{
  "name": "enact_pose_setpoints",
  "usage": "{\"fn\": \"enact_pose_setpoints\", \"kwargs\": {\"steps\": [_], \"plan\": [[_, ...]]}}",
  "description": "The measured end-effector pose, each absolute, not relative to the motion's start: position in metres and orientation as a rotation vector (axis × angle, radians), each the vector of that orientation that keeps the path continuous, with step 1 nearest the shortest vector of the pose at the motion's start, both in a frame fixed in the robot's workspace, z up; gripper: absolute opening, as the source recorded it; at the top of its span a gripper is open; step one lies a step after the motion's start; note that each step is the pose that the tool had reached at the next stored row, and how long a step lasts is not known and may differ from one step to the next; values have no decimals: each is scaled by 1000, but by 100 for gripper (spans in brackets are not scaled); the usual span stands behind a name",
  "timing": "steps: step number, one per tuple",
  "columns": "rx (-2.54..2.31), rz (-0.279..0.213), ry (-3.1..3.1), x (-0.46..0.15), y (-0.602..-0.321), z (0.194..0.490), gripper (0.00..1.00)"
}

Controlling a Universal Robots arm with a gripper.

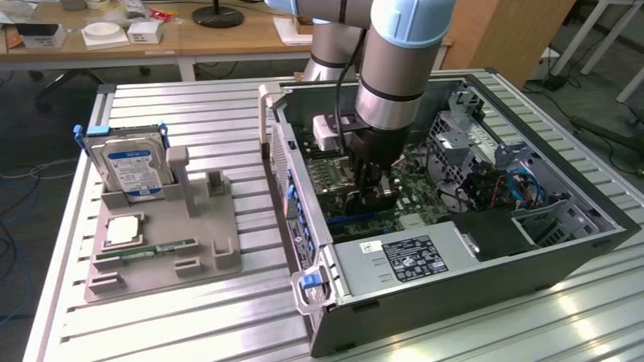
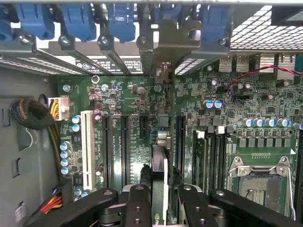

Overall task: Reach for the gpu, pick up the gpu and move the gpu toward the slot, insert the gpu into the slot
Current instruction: 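Insert the gpu into the slot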

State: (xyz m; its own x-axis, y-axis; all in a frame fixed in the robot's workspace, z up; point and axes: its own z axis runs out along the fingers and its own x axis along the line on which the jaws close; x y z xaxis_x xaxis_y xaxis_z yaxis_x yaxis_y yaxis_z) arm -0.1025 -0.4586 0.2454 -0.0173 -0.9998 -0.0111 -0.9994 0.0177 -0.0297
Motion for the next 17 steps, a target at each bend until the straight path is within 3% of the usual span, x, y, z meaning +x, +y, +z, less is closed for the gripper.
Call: {"fn": "enact_pose_setpoints", "kwargs": {"steps": [17], "plan": [[-2176,-31,2215,-104,-459,245,27]]}}
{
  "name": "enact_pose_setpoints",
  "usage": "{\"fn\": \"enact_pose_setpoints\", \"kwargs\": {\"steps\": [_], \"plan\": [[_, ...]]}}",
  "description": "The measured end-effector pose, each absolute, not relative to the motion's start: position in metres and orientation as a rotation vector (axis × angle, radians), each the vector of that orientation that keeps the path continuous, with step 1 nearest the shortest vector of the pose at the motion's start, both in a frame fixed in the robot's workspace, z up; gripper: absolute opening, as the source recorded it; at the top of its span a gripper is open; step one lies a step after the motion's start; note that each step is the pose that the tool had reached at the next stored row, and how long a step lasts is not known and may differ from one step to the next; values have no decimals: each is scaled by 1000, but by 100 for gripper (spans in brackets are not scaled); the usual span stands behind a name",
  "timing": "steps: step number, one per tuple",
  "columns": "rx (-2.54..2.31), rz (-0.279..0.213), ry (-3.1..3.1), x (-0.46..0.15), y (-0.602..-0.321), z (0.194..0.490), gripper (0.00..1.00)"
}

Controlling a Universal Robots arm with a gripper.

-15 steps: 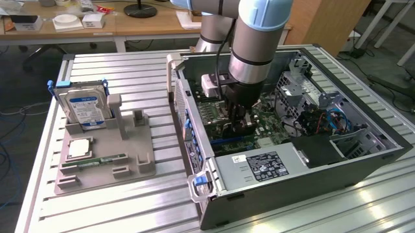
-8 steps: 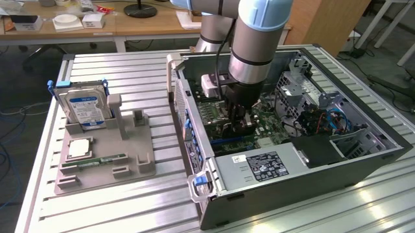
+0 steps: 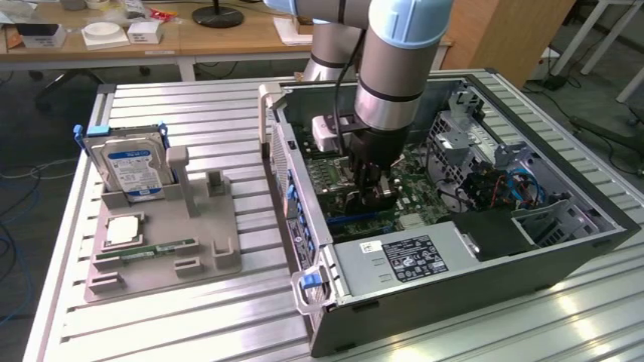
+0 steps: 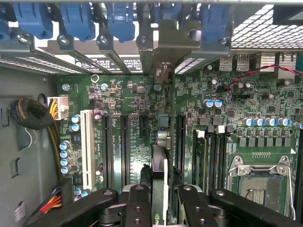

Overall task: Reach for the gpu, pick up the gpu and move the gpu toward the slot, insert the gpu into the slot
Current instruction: 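Insert the gpu into the slot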

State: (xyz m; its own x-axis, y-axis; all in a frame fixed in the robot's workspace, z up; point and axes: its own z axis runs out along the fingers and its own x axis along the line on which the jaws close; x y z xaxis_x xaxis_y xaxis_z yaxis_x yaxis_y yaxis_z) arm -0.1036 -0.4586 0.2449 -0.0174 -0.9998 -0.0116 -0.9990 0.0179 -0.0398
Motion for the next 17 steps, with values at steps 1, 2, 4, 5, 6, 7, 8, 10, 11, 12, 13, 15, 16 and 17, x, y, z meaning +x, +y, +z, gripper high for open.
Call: {"fn": "enact_pose_setpoints", "kwargs": {"steps": [1,2,4,5,6,7,8,10,11,12,13,15,16,17], "plan": [[-2176,-33,2214,-104,-459,245,27],[-2175,-34,2214,-104,-459,245,27],[-2175,-34,2214,-105,-459,245,27],[-2175,-34,2213,-105,-459,245,27],[-2175,-34,2213,-106,-459,244,27],[-2175,-34,2213,-106,-459,244,27],[-2175,-34,2213,-106,-459,244,27],[-2175,-34,2214,-106,-459,244,27],[-2175,-34,2214,-106,-459,244,27],[-2175,-34,2213,-106,-459,244,27],[-2175,-35,2213,-106,-459,244,27],[-2174,-35,2213,-106,-459,244,27],[-2174,-35,2213,-106,-459,244,27],[-2174,-35,2213,-106,-459,243,27]]}}
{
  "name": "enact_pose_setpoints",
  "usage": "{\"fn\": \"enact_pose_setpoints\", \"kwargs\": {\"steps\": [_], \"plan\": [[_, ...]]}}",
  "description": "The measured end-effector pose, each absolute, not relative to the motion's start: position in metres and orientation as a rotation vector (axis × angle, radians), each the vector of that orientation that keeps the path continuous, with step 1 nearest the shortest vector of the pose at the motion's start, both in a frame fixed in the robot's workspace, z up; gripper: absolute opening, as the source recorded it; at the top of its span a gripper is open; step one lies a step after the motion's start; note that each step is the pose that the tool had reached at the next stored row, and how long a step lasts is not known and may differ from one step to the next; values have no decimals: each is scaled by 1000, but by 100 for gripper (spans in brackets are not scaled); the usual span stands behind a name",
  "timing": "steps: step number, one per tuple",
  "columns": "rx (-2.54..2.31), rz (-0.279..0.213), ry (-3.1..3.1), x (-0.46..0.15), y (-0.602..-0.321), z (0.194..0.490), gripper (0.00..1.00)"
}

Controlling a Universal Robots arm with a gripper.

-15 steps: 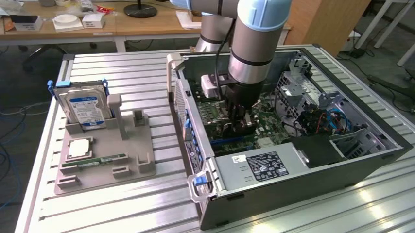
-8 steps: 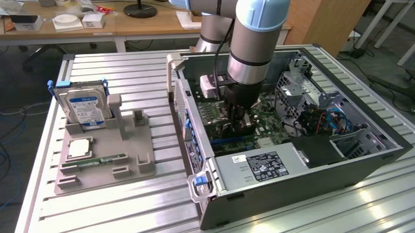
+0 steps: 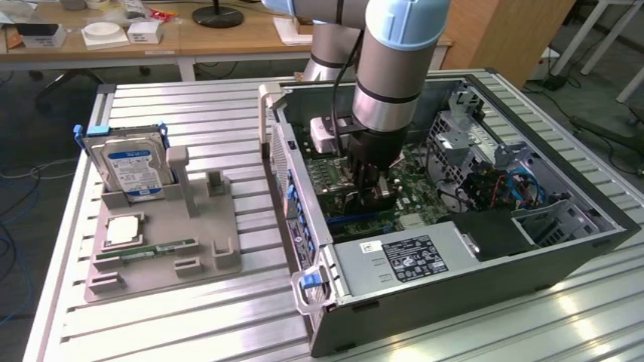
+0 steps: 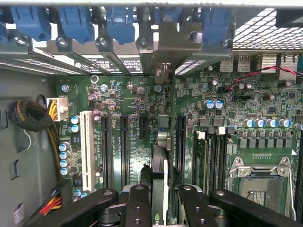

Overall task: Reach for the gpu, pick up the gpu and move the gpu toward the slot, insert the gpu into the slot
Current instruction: 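Insert the gpu into the slot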

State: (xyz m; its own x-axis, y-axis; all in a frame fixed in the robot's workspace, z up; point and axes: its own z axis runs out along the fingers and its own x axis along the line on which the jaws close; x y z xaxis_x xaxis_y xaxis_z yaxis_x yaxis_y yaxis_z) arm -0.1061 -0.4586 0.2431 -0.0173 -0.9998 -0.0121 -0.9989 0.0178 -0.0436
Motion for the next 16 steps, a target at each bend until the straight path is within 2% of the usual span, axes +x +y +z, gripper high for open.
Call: {"fn": "enact_pose_setpoints", "kwargs": {"steps": [16], "plan": [[-2174,-35,2213,-106,-459,242,27]]}}
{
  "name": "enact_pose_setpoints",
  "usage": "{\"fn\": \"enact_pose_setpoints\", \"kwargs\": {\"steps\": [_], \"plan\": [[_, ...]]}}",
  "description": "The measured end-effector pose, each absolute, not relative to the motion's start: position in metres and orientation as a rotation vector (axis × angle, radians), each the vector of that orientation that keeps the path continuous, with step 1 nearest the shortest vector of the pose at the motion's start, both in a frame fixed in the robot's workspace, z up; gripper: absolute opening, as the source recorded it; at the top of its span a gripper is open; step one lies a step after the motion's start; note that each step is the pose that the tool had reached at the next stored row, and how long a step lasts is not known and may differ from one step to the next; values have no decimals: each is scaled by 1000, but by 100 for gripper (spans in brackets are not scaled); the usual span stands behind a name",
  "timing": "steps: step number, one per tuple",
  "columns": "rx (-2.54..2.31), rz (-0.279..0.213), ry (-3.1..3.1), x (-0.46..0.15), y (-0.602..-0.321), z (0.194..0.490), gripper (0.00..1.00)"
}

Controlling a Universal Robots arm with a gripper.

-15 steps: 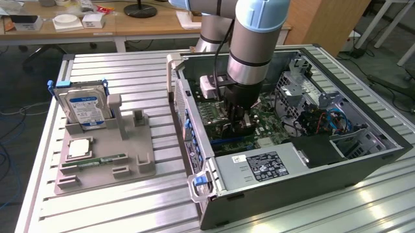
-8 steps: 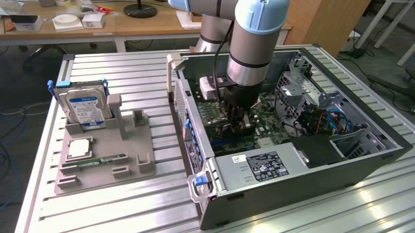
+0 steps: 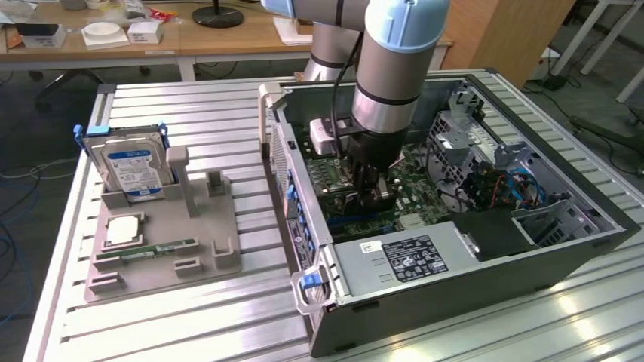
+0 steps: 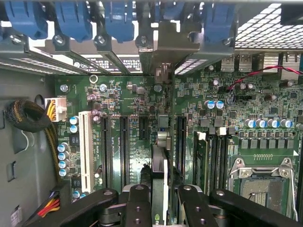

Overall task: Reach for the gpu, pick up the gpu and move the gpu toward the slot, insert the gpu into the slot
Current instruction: 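Insert the gpu into the slot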

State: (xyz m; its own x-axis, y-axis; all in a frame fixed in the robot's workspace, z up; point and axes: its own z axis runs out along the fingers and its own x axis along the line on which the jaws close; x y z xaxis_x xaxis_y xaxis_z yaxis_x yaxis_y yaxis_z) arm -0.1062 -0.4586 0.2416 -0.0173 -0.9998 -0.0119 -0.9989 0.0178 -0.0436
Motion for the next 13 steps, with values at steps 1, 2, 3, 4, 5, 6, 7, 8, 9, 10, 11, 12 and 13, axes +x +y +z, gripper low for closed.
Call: {"fn": "enact_pose_setpoints", "kwargs": {"steps": [1,2,3,4,5,6,7,8,9,10,11,12,13], "plan": [[-2174,-35,2213,-106,-459,242,27],[-2174,-35,2213,-106,-459,243,27],[-2174,-35,2213,-106,-459,243,27],[-2174,-35,2213,-106,-459,243,27],[-2174,-35,2213,-106,-459,243,27],[-2174,-35,2213,-106,-459,243,27],[-2174,-35,2213,-106,-459,243,27],[-2175,-35,2213,-106,-459,242,27],[-2175,-35,2213,-106,-459,241,27],[-2174,-35,2212,-106,-459,240,27],[-2174,-35,2212,-106,-459,239,27],[-2174,-35,2213,-106,-459,238,27],[-2174,-35,2213,-106,-459,238,27]]}}
